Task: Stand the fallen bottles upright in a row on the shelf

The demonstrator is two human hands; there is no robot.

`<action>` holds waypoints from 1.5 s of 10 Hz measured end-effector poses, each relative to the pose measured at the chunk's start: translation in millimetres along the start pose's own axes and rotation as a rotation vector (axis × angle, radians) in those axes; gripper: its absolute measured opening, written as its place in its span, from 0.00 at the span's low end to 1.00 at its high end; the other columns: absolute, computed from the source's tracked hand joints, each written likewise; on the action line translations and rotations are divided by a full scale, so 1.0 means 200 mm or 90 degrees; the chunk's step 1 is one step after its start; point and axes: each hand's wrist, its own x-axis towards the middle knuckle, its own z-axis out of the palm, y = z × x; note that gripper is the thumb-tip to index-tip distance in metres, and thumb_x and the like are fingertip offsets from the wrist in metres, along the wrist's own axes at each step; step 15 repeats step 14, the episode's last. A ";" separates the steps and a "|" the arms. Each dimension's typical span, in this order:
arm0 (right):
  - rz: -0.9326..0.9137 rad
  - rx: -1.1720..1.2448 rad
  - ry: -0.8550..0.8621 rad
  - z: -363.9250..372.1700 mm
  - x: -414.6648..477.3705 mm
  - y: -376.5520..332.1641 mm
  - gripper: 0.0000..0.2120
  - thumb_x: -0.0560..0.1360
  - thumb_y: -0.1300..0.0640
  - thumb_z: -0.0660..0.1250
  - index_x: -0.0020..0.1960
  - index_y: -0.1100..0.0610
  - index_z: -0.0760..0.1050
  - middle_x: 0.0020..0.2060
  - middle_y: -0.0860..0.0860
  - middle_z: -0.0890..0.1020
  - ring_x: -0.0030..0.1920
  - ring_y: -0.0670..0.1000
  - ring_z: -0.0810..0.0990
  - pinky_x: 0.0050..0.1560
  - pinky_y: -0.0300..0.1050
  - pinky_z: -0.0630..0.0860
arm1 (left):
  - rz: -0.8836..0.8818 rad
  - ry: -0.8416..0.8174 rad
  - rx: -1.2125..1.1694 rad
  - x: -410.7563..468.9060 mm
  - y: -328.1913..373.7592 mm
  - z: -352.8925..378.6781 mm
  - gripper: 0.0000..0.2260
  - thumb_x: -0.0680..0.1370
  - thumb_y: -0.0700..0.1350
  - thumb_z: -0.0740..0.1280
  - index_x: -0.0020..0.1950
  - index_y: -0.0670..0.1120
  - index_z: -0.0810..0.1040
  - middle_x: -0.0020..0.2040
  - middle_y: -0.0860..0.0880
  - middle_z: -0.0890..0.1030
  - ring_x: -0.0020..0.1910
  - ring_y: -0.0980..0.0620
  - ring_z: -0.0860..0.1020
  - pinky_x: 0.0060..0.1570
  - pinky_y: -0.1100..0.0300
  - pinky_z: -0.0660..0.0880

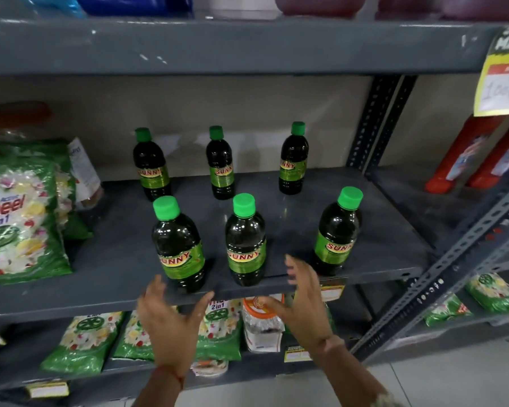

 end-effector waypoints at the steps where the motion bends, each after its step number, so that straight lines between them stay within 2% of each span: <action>1: 0.076 0.007 -0.114 0.07 0.20 -0.06 0.51 0.60 0.53 0.78 0.73 0.54 0.50 0.68 0.56 0.64 0.68 0.56 0.63 0.70 0.54 0.64 | -0.019 -0.064 0.036 0.15 0.01 0.04 0.45 0.61 0.62 0.73 0.67 0.36 0.64 0.62 0.36 0.75 0.62 0.35 0.70 0.66 0.41 0.63; 2: 0.064 -0.043 -0.119 0.14 0.26 -0.08 0.43 0.60 0.57 0.77 0.69 0.58 0.58 0.62 0.58 0.71 0.64 0.58 0.66 0.65 0.49 0.65 | -0.046 -0.096 0.021 0.19 0.00 0.03 0.38 0.62 0.47 0.78 0.66 0.37 0.65 0.60 0.37 0.76 0.62 0.38 0.70 0.65 0.45 0.63; 3: 0.043 -0.069 -0.100 0.21 0.24 -0.11 0.33 0.61 0.56 0.76 0.62 0.60 0.66 0.58 0.57 0.75 0.60 0.57 0.69 0.63 0.48 0.66 | -0.061 -0.096 0.002 0.21 -0.07 -0.03 0.35 0.64 0.44 0.77 0.65 0.37 0.65 0.59 0.37 0.75 0.60 0.40 0.68 0.63 0.46 0.65; 4: 0.004 -0.056 -0.088 0.27 0.24 -0.18 0.31 0.61 0.57 0.76 0.60 0.59 0.68 0.56 0.56 0.77 0.56 0.55 0.70 0.64 0.50 0.65 | -0.060 -0.078 -0.014 0.29 -0.12 -0.12 0.35 0.64 0.43 0.77 0.65 0.37 0.65 0.59 0.37 0.73 0.60 0.39 0.67 0.61 0.45 0.66; 5: -0.008 -0.055 -0.077 0.31 0.26 -0.22 0.29 0.60 0.57 0.76 0.58 0.59 0.69 0.53 0.55 0.77 0.53 0.54 0.71 0.59 0.48 0.67 | -0.064 -0.059 -0.047 0.37 -0.20 -0.21 0.34 0.64 0.41 0.77 0.64 0.37 0.65 0.61 0.37 0.72 0.62 0.38 0.67 0.63 0.45 0.67; 6: -0.008 -0.060 -0.061 0.33 0.28 -0.23 0.28 0.60 0.55 0.76 0.56 0.58 0.70 0.47 0.51 0.74 0.52 0.54 0.70 0.56 0.48 0.69 | -0.080 -0.029 -0.084 0.41 -0.26 -0.27 0.33 0.63 0.39 0.77 0.63 0.37 0.65 0.61 0.36 0.72 0.61 0.39 0.70 0.60 0.49 0.69; 7: -0.011 -0.064 -0.063 0.35 0.28 -0.24 0.28 0.60 0.56 0.77 0.56 0.58 0.70 0.45 0.47 0.71 0.54 0.55 0.71 0.53 0.46 0.68 | -0.100 -0.040 -0.075 0.42 -0.32 -0.30 0.37 0.62 0.40 0.78 0.65 0.38 0.63 0.60 0.34 0.72 0.60 0.36 0.69 0.60 0.45 0.70; 10: 0.001 -0.060 -0.078 0.42 0.26 -0.28 0.32 0.60 0.55 0.77 0.61 0.59 0.68 0.48 0.47 0.71 0.57 0.55 0.71 0.59 0.47 0.70 | -0.082 -0.055 -0.084 0.44 -0.39 -0.36 0.32 0.63 0.41 0.78 0.61 0.39 0.67 0.56 0.38 0.74 0.58 0.40 0.70 0.56 0.44 0.72; 12: 0.016 -0.055 -0.099 0.47 0.25 -0.28 0.32 0.62 0.54 0.76 0.62 0.58 0.67 0.55 0.54 0.75 0.59 0.54 0.70 0.61 0.48 0.68 | -0.084 -0.047 -0.085 0.44 -0.42 -0.37 0.31 0.64 0.40 0.77 0.62 0.38 0.67 0.56 0.38 0.74 0.58 0.41 0.69 0.57 0.44 0.70; 13: 0.037 -0.053 -0.112 0.47 0.24 -0.29 0.35 0.62 0.53 0.76 0.63 0.57 0.65 0.52 0.49 0.71 0.60 0.53 0.69 0.64 0.49 0.68 | -0.103 -0.068 -0.081 0.44 -0.44 -0.38 0.33 0.64 0.41 0.77 0.64 0.39 0.65 0.58 0.37 0.73 0.59 0.41 0.68 0.59 0.44 0.70; 14: 0.060 0.023 -0.115 0.49 0.15 -0.24 0.49 0.58 0.51 0.79 0.71 0.55 0.55 0.57 0.46 0.65 0.63 0.50 0.64 0.68 0.50 0.64 | -0.106 -0.075 -0.065 0.38 -0.50 -0.38 0.38 0.62 0.45 0.78 0.67 0.41 0.63 0.61 0.38 0.72 0.62 0.39 0.67 0.61 0.41 0.70; 15: 0.060 0.023 -0.115 0.49 0.15 -0.24 0.49 0.58 0.51 0.79 0.71 0.55 0.55 0.57 0.46 0.65 0.63 0.50 0.64 0.68 0.50 0.64 | -0.106 -0.075 -0.065 0.38 -0.50 -0.38 0.38 0.62 0.45 0.78 0.67 0.41 0.63 0.61 0.38 0.72 0.62 0.39 0.67 0.61 0.41 0.70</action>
